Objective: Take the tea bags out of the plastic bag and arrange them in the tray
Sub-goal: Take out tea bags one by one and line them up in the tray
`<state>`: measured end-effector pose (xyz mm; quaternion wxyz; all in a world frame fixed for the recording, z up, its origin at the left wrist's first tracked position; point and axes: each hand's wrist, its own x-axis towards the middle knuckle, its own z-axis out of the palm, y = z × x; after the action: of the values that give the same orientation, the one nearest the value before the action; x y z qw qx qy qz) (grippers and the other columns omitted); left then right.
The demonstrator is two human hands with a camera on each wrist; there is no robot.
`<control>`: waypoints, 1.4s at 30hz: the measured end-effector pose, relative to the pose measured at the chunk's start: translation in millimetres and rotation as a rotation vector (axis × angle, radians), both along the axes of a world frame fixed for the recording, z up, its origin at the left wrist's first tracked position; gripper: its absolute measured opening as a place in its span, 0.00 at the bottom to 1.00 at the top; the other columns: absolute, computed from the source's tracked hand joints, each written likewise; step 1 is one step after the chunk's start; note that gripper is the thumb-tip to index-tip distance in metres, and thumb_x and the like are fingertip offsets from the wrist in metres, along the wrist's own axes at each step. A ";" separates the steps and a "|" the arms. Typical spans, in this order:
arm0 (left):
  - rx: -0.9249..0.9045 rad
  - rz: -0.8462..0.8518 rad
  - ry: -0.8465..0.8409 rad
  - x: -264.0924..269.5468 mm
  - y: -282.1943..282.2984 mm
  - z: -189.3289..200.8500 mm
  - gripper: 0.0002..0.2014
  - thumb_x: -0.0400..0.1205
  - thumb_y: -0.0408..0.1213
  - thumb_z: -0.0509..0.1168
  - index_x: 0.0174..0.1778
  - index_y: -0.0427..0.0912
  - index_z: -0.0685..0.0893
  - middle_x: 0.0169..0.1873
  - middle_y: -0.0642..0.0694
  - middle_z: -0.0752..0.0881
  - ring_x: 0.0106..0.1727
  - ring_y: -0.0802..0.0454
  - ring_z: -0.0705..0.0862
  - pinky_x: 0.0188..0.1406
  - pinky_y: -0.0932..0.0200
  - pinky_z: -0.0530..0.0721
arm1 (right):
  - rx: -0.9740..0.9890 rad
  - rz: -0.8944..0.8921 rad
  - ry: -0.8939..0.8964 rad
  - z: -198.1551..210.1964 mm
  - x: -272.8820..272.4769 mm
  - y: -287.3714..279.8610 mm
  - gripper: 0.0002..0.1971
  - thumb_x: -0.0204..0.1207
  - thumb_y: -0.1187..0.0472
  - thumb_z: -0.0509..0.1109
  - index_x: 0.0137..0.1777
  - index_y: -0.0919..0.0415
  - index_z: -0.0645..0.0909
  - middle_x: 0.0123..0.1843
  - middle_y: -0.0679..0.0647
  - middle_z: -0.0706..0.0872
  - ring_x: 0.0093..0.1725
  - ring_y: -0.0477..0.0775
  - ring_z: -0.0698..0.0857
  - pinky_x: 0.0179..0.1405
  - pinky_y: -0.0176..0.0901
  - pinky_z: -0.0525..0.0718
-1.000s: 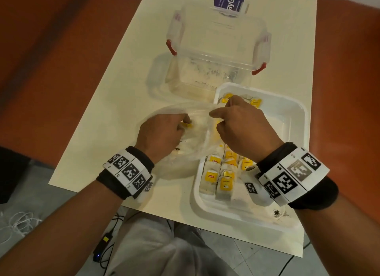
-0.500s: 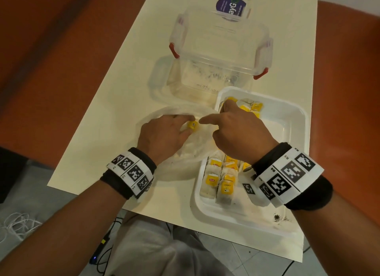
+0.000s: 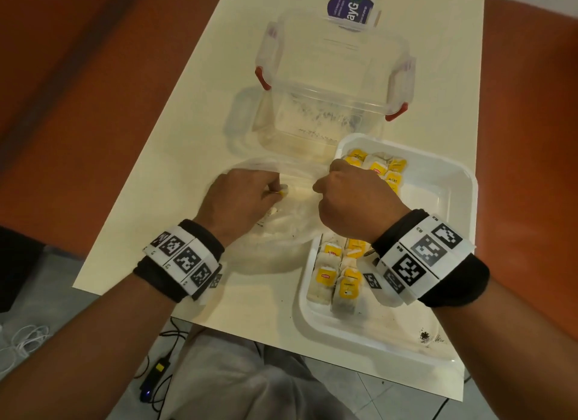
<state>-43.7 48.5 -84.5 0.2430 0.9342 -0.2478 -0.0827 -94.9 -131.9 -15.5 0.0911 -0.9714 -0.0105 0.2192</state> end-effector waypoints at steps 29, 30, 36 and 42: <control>-0.959 0.510 0.986 -28.6 -3.0 53.0 0.11 0.88 0.28 0.60 0.59 0.43 0.86 0.49 0.38 0.83 0.41 0.54 0.86 0.38 0.62 0.88 | 0.346 -0.259 -0.291 27.6 -32.7 23.8 0.23 0.73 0.29 0.66 0.60 0.41 0.79 0.50 0.40 0.82 0.42 0.45 0.82 0.39 0.48 0.83; -0.970 0.530 0.984 -31.8 -8.2 52.3 0.11 0.88 0.28 0.60 0.59 0.43 0.86 0.49 0.37 0.83 0.41 0.54 0.87 0.38 0.62 0.88 | 0.400 -0.300 -0.279 25.4 -33.6 25.8 0.25 0.70 0.28 0.68 0.59 0.42 0.78 0.47 0.40 0.83 0.40 0.42 0.82 0.38 0.47 0.82; -1.102 0.594 1.040 -39.4 -26.0 58.0 0.08 0.87 0.29 0.62 0.58 0.41 0.83 0.46 0.36 0.89 0.43 0.49 0.91 0.41 0.58 0.90 | 0.685 -0.529 -0.232 9.6 -39.4 9.7 0.11 0.73 0.45 0.78 0.49 0.48 0.84 0.37 0.43 0.88 0.36 0.44 0.88 0.41 0.52 0.88; -1.081 0.577 1.089 -38.9 -32.9 68.2 0.05 0.87 0.30 0.61 0.54 0.43 0.81 0.42 0.44 0.91 0.38 0.50 0.91 0.36 0.54 0.90 | 1.037 -0.720 -0.121 13.2 -50.2 -17.2 0.05 0.78 0.58 0.77 0.47 0.56 0.85 0.39 0.55 0.91 0.35 0.49 0.90 0.36 0.44 0.86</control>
<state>-82.6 15.6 -16.3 0.7578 0.5439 0.1494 -0.3281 -145.0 -149.1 -2.3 0.6170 -0.7544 0.2069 0.0860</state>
